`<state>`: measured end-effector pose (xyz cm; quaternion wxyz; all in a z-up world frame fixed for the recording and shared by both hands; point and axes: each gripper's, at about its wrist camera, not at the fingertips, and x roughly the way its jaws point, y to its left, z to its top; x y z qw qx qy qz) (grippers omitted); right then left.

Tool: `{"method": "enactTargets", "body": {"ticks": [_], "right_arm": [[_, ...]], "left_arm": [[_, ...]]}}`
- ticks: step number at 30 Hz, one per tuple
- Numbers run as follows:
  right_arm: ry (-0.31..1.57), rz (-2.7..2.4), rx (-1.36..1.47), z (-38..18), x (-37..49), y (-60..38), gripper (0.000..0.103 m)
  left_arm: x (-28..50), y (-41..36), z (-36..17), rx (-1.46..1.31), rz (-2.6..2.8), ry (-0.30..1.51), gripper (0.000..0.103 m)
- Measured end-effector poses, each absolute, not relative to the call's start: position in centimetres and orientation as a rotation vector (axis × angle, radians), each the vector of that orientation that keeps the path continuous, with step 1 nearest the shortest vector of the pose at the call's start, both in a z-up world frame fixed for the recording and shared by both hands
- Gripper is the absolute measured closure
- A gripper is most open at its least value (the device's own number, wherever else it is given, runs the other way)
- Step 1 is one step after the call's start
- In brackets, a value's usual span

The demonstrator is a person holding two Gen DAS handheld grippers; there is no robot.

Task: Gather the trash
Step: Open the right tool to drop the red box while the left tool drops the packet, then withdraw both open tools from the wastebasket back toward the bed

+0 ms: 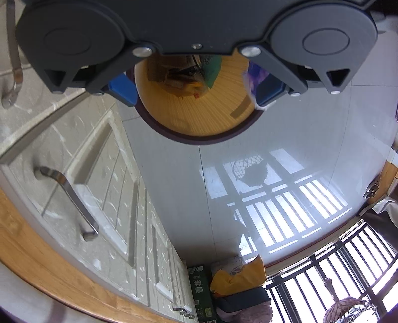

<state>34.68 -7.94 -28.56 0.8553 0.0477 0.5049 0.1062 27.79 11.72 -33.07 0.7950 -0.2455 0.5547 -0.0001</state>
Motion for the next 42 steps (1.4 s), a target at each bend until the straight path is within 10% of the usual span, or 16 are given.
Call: {"method": "enactTargets", "body": {"ticks": [3,12,42], "right_arm": [[1.082,0.230,0.110,-28.7,34.5,-8.7,0.000],[1.171,0.262,0.022,-29.8,33.3,-9.6,0.000],[1.198,0.214,-0.073,-27.8,28.5,-11.4,0.000]], "left_arm": [[28.3,11.1,-33.3,-0.496,-0.005,1.226,0.019],[27.8,10.2,-33.7,-0.338,-0.018,1.322,0.002],[24.4,11.6,-28.5,-0.199,0.022,1.273,0.000]]}}
